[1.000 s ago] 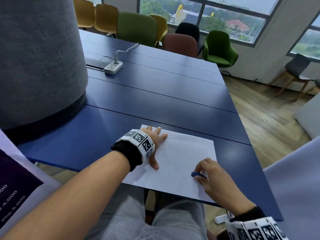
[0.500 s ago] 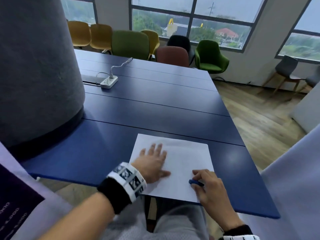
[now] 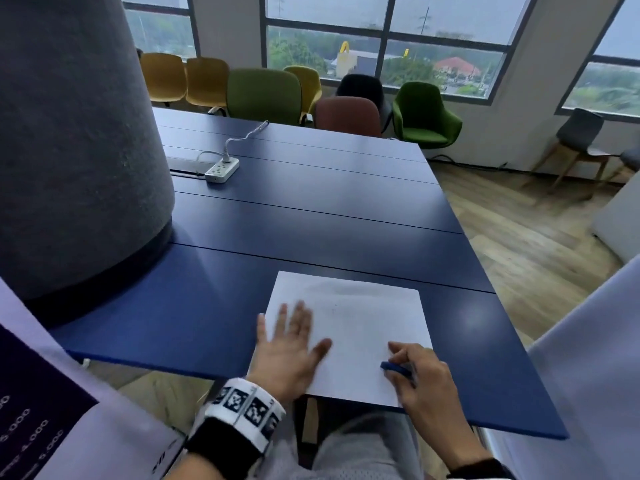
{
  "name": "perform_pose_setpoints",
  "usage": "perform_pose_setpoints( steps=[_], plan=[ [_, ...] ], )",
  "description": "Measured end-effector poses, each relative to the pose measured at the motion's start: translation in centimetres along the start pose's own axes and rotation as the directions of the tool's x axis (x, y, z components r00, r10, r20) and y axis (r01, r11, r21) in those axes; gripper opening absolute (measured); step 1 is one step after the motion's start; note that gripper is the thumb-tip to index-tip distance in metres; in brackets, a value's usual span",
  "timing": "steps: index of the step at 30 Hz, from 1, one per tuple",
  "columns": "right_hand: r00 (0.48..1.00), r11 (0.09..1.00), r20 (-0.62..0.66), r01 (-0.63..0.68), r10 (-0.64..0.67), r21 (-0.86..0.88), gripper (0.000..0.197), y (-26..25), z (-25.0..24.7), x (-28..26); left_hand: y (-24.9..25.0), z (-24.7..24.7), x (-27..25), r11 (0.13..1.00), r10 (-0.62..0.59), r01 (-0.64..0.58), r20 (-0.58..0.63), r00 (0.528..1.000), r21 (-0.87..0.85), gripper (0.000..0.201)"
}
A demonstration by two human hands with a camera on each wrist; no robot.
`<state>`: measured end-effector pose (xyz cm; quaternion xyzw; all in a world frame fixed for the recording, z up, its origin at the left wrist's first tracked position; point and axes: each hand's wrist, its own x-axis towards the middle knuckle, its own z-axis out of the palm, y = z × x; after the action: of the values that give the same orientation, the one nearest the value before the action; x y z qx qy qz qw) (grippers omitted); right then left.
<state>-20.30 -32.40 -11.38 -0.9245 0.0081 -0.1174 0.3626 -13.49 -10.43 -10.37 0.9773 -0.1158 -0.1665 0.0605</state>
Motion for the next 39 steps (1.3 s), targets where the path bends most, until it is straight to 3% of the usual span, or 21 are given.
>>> perform_pose_setpoints(
  steps=[2, 3, 6, 7, 9, 10, 13, 15, 18, 20, 22, 24, 25, 26, 28, 29, 31, 34, 36, 38, 39],
  plan=[
    [1.000, 1.000, -0.007, 0.006, -0.006, -0.001, 0.032, -0.1, 0.0, 0.0, -1.1, -0.9, 0.1, 0.991, -0.116, 0.117, 0.013, 0.993, -0.062, 0.082],
    [1.000, 1.000, -0.009, 0.008, -0.008, -0.004, 0.032, -0.1, 0.0, 0.0, -1.0, -0.5, 0.2, 0.992, -0.109, 0.109, -0.007, 0.994, -0.068, 0.087],
    [1.000, 1.000, -0.012, -0.003, 0.003, 0.007, 0.033, 0.1, -0.1, 0.1, 2.3, 1.4, -0.4, 0.981, 0.191, -0.185, -0.127, 0.973, 0.060, 0.095],
    [1.000, 1.000, -0.009, -0.010, 0.010, 0.011, 0.034, 0.2, -0.2, 0.1, 3.7, 2.5, -0.5, 0.934, 0.351, -0.335, -0.139, 0.926, 0.129, 0.094],
    [1.000, 1.000, 0.004, -0.019, 0.019, -0.005, 0.037, 0.1, -0.4, 0.1, 5.5, 3.5, -0.7, 0.860, 0.505, -0.501, -0.025, 0.863, 0.103, 0.102],
    [1.000, 1.000, 0.009, -0.021, 0.021, -0.012, 0.037, 0.2, -0.5, 0.1, 5.6, 2.9, -1.1, 0.875, 0.478, -0.481, 0.050, 0.877, 0.064, 0.107],
    [1.000, 1.000, -0.002, -0.018, 0.018, -0.009, 0.032, 0.1, -0.5, 0.1, 3.3, 1.7, -0.9, 0.955, 0.290, -0.290, 0.019, 0.957, 0.054, 0.120],
    [1.000, 1.000, -0.020, -0.015, 0.016, 0.009, 0.033, 0.2, -0.3, 0.0, 0.6, 0.3, -1.1, 0.998, 0.066, -0.066, 0.016, 0.998, 0.020, 0.104],
    [1.000, 1.000, -0.010, -0.017, 0.017, 0.024, 0.034, 0.3, -0.1, 0.1, -1.6, -1.5, -1.3, 0.982, -0.187, 0.187, 0.079, 0.979, 0.010, 0.088],
    [1.000, 1.000, -0.008, -0.016, 0.016, 0.019, 0.034, 0.4, -0.1, 0.1, -1.1, -1.2, -1.2, 0.994, -0.114, 0.113, 0.041, 0.993, 0.009, 0.091],
    [1.000, 1.000, -0.015, -0.013, 0.013, 0.009, 0.034, 0.4, -0.2, 0.0, 0.8, -0.3, -1.5, 0.989, 0.148, -0.148, 0.013, 0.989, 0.020, 0.100],
    [1.000, 1.000, -0.019, -0.011, 0.011, -0.005, 0.033, 0.4, -0.3, 0.1, 2.7, 0.8, -2.1, 0.922, 0.383, -0.386, 0.075, 0.921, 0.031, 0.100],
    [1.000, 1.000, -0.020, -0.014, 0.013, -0.008, 0.033, 0.4, -0.3, 0.2, 3.3, 1.2, -2.3, 0.896, 0.437, -0.443, 0.116, 0.892, 0.031, 0.097],
    [1.000, 1.000, -0.021, -0.013, 0.013, -0.007, 0.032, 0.4, -0.4, 0.2, 3.4, 1.5, -2.3, 0.892, 0.443, -0.451, 0.136, 0.886, 0.033, 0.095],
    [1.000, 1.000, -0.024, 0.000, 0.000, 0.003, 0.033, 0.4, -0.2, 0.1, 2.6, 1.5, -2.3, 0.930, 0.358, -0.365, 0.118, 0.926, 0.045, 0.104],
    [1.000, 1.000, -0.026, 0.006, -0.006, 0.010, 0.034, 0.4, -0.2, 0.1, 1.6, 1.3, -2.1, 0.960, 0.270, -0.275, 0.093, 0.958, 0.045, 0.109],
    [1.000, 1.000, -0.025, 0.010, -0.010, 0.024, 0.033, 0.5, 0.0, 0.0, -0.6, 0.4, -2.0, 0.998, 0.047, -0.049, 0.082, 0.996, 0.026, 0.098],
    [1.000, 0.999, -0.016, 0.012, -0.012, 0.033, 0.027, 0.9, 0.2, 0.0, -2.8, -1.2, -2.1, 0.980, -0.199, 0.199, 0.096, 0.975, 0.006, 0.088],
    [1.000, 0.999, -0.015, 0.012, -0.011, 0.031, 0.025, 1.0, 0.2, 0.0, -2.1, -1.1, -1.9, 0.991, -0.136, 0.135, 0.072, 0.988, 0.026, 0.086],
    [1.000, 1.000, -0.016, 0.010, -0.010, 0.030, 0.025, 1.0, 0.2, -0.1, -0.1, -0.3, -2.0, 0.991, 0.116, -0.122, 0.087, 0.989, 0.062, 0.086],
    [1.000, 1.000, -0.016, 0.007, -0.006, 0.029, 0.025, 1.0, 0.2, -0.1, 1.1, 0.3, -2.2, 0.963, 0.252, -0.261, 0.116, 0.961, 0.072, 0.089]
  ],
)
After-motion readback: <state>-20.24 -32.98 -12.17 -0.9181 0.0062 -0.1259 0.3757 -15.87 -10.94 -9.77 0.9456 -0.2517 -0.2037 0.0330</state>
